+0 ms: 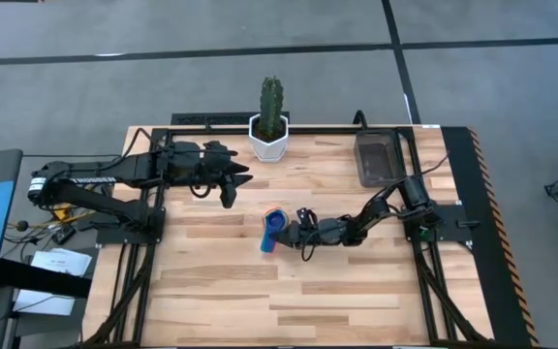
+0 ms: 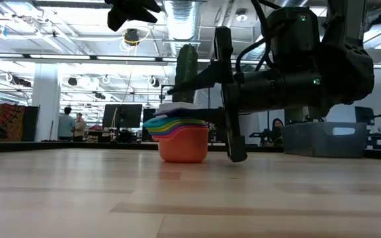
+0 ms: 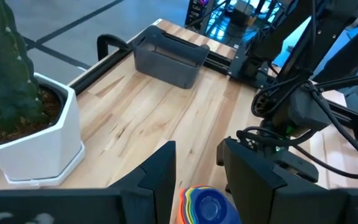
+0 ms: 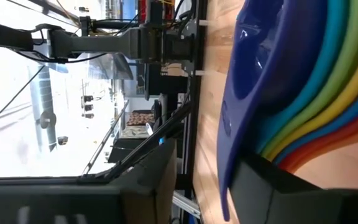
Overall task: Nest measuring cups in basket
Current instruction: Stack the violet measuring cup on top of the light blue measuring cup
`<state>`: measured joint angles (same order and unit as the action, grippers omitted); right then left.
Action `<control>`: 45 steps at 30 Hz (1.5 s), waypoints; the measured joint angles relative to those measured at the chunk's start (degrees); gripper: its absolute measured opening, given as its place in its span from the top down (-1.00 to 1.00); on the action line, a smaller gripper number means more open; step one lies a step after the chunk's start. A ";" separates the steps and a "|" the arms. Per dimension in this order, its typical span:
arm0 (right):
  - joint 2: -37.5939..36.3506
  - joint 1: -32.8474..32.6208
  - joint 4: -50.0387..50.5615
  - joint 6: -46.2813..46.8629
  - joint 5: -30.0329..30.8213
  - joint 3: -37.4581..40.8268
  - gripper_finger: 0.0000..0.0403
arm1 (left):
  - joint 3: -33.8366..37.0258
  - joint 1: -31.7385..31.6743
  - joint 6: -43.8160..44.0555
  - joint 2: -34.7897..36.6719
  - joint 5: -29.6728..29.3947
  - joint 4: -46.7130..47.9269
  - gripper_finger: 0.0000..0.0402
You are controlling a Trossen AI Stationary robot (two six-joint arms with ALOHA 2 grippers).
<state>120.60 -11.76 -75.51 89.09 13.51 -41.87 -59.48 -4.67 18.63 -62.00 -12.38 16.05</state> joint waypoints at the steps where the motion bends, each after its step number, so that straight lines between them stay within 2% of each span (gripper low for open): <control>1: 0.00 -0.13 -0.07 0.23 0.10 -0.02 0.17 | 0.00 0.00 0.19 0.00 0.00 0.00 0.40; 8: 0.00 -1.31 -0.36 1.08 1.67 -0.02 0.01 | 0.00 0.00 0.93 0.00 0.00 0.02 0.40; 28: -1.94 -2.18 1.20 2.19 3.14 0.07 0.05 | 0.00 0.87 3.51 0.04 0.07 2.62 0.40; 32: -3.99 -2.24 5.89 3.89 3.31 0.07 0.08 | 0.00 0.96 3.69 0.04 -0.07 2.62 0.40; 40: -12.97 -1.59 24.32 3.75 3.07 0.09 0.08 | 0.00 0.94 4.65 0.04 -0.27 2.56 0.40; 45: -15.00 -1.13 28.58 3.47 0.90 0.07 0.09 | 0.00 0.94 4.74 0.04 -0.62 2.48 0.40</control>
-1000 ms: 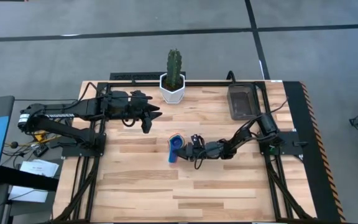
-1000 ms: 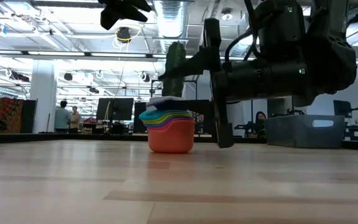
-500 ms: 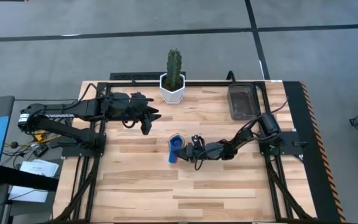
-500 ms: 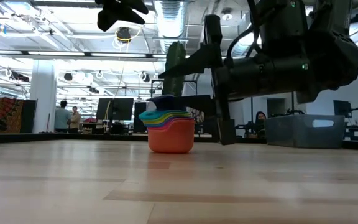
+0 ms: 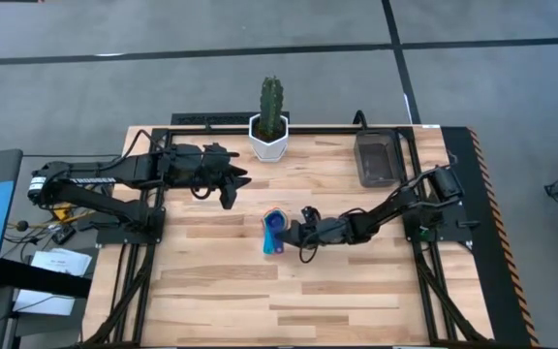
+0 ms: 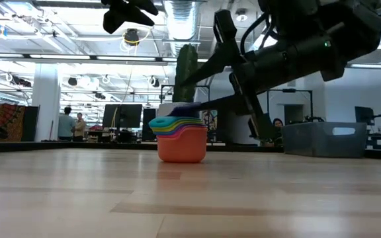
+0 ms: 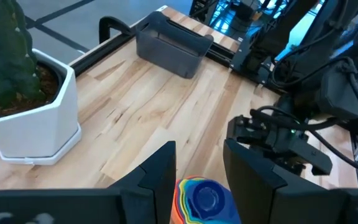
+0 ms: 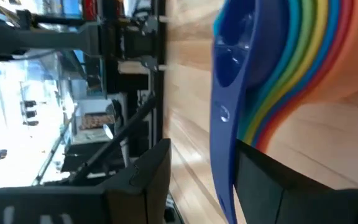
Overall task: Nest measuring cups in basket
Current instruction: Stack the violet measuring cup on top of the light blue measuring cup, then put the stacked measuring cups into the black bin
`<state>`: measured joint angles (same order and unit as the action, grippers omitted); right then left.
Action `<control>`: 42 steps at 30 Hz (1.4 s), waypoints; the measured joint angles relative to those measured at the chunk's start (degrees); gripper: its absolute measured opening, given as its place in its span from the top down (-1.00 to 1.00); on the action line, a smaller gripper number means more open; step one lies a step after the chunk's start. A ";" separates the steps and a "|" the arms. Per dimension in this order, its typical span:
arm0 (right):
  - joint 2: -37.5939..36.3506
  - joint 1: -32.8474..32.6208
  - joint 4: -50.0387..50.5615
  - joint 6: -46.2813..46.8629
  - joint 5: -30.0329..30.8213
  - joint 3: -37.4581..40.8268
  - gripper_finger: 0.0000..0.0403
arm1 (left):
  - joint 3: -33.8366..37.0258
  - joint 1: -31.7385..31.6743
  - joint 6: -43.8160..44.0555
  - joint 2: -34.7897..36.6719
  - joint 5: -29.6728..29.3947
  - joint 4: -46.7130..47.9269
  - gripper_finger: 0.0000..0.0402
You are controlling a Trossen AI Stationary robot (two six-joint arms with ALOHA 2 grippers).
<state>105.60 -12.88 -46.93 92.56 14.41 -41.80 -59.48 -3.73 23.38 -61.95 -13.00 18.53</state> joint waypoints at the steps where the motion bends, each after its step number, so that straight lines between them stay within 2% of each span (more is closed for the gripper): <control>1: 0.35 0.16 -0.41 0.08 -0.66 -0.02 0.09 | 0.00 0.00 0.01 0.00 -0.26 -0.01 0.40; 11: 0.55 1.13 0.50 0.03 -4.17 -1.90 0.13 | 0.00 0.00 0.44 0.00 -0.41 -0.01 0.40; 20: 0.57 2.56 6.91 2.18 -10.05 -4.11 0.10 | 0.00 0.00 0.44 0.00 -0.50 0.04 0.40; 24: 0.56 2.58 7.17 3.38 -10.09 -4.48 0.08 | 0.00 0.00 0.56 0.00 -0.50 0.08 0.40; 37: 0.57 2.88 7.43 4.08 -15.02 -4.44 -0.18 | 0.00 0.00 1.33 0.00 -1.14 0.63 0.40; 42: 0.57 2.91 7.21 4.35 -16.53 -4.44 -0.19 | 0.00 0.00 2.32 0.00 -1.19 1.50 0.40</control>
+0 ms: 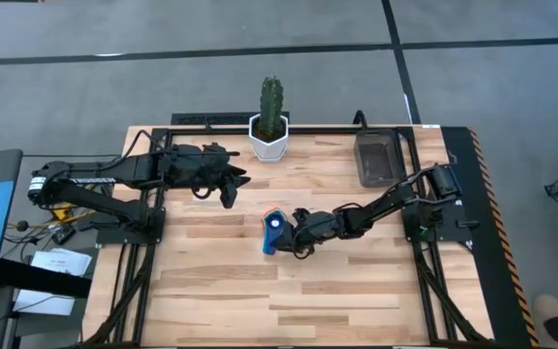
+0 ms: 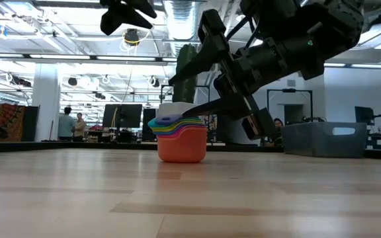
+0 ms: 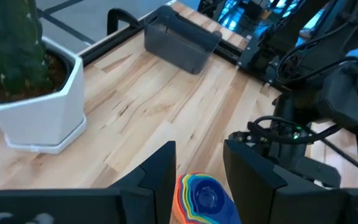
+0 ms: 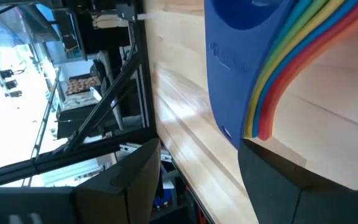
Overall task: Nest measuring cups in basket
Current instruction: Put the stacked measuring cups into the black bin
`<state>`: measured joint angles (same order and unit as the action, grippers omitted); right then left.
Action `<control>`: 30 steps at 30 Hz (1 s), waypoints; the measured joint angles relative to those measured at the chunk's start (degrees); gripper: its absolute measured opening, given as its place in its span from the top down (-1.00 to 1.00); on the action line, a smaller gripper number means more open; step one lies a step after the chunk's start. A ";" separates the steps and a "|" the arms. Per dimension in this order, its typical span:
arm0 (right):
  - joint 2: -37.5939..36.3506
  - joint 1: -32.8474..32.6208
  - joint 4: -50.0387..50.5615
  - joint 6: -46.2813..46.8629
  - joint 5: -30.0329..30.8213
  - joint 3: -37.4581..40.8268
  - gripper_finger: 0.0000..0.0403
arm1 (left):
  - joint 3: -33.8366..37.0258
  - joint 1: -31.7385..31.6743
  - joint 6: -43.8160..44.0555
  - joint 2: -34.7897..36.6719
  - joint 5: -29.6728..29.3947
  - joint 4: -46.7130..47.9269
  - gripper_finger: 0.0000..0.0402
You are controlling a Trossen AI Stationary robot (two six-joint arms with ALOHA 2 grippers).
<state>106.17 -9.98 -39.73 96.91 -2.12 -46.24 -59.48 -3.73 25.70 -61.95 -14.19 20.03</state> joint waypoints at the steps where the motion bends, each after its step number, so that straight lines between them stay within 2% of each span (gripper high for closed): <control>1: 0.00 0.00 -0.12 0.11 -0.04 0.00 -0.19 | 0.00 0.00 0.20 0.00 -0.04 0.53 0.40; 8: -3.76 0.00 3.52 -0.12 0.89 0.00 -0.17 | 0.00 0.01 3.69 0.00 -0.14 4.51 0.40; 14: -10.22 -0.60 21.66 -3.79 1.84 0.00 -0.06 | -0.02 3.90 10.17 -2.43 -4.73 9.85 0.40; 19: -14.48 -0.98 33.80 -8.59 1.62 0.02 0.08 | 0.00 9.55 19.09 -10.06 -8.48 11.66 0.40; 25: -20.58 -0.99 47.28 -14.87 1.98 0.02 0.23 | 0.00 13.54 30.43 -19.98 -9.88 2.24 0.32; 30: -26.38 -2.76 58.79 -18.52 3.01 0.02 0.23 | -0.02 14.73 34.57 -26.57 -4.72 -7.15 0.00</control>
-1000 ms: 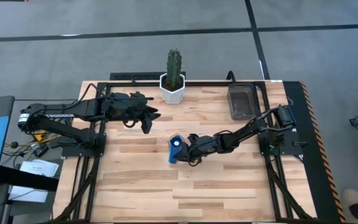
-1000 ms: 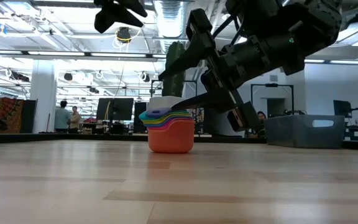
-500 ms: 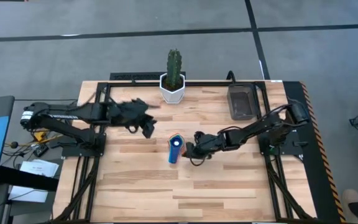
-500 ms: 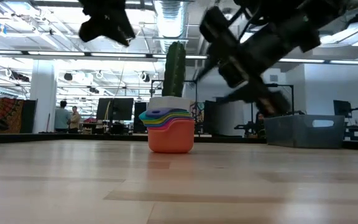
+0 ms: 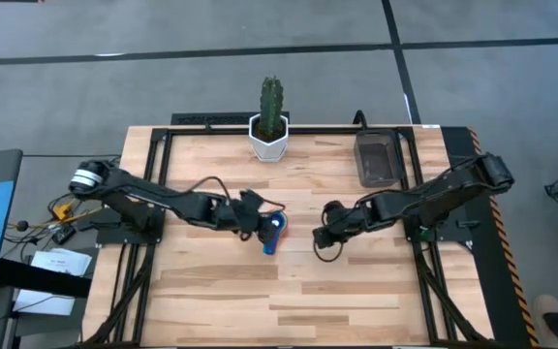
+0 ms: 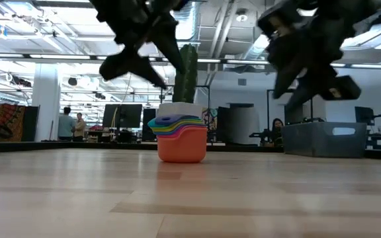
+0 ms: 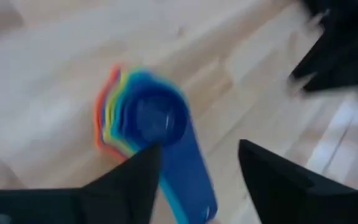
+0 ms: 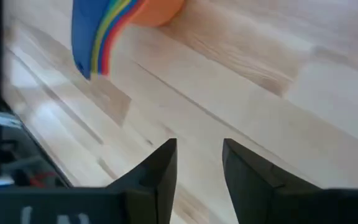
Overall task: Nest measuring cups in basket
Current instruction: Put the stacked measuring cups into the black bin
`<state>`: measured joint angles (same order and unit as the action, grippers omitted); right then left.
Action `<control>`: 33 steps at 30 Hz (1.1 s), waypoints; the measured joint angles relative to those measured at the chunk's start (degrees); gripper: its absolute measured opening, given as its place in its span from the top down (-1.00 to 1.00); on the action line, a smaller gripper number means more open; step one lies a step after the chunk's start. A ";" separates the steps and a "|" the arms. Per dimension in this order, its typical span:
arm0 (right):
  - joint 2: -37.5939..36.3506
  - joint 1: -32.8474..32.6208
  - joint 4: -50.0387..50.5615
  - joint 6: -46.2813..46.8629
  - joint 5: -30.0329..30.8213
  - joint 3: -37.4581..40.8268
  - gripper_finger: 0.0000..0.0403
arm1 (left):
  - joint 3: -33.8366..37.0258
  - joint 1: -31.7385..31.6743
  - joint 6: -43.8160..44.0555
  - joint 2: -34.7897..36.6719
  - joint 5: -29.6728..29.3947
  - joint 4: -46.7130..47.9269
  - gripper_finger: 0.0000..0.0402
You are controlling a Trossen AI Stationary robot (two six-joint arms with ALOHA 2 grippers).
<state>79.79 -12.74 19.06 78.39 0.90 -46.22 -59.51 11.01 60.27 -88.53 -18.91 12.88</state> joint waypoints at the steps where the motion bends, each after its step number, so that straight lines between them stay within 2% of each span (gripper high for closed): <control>1: -1.24 -0.45 2.83 -0.60 0.66 -0.02 0.21 | 0.02 0.06 0.86 -0.97 1.16 -0.52 -0.09; 7: -7.04 -2.75 15.71 -2.51 4.55 0.00 0.04 | 0.04 1.15 7.15 -3.59 3.03 -2.18 -0.57; 11: -9.13 -3.89 20.35 -3.87 5.80 0.00 -0.10 | 0.02 3.08 10.60 -3.54 0.50 -0.99 -0.70; 16: -9.96 -5.49 22.67 -4.77 6.68 0.01 -0.23 | 0.02 4.67 14.12 -3.54 -2.08 1.30 -0.67; 23: -9.91 -7.53 23.81 -4.96 6.72 0.02 -0.24 | -0.07 5.66 15.67 -4.32 -4.14 -0.91 -0.53; 27: -9.88 -8.79 23.88 -4.04 6.72 0.02 -0.24 | -2.94 6.34 15.67 -5.26 -5.08 2.93 -0.46; 30: -9.88 -9.60 23.93 -3.43 6.72 0.02 -0.24 | -5.98 6.60 15.76 -5.89 -6.39 10.91 -0.44; 33: -9.88 -10.29 23.85 -2.80 6.78 0.02 -0.24 | -8.52 6.56 14.81 -7.55 -6.66 13.66 -0.44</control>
<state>69.91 -23.03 42.92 75.59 7.67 -46.19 -68.02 17.57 75.08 -96.08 -25.58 26.54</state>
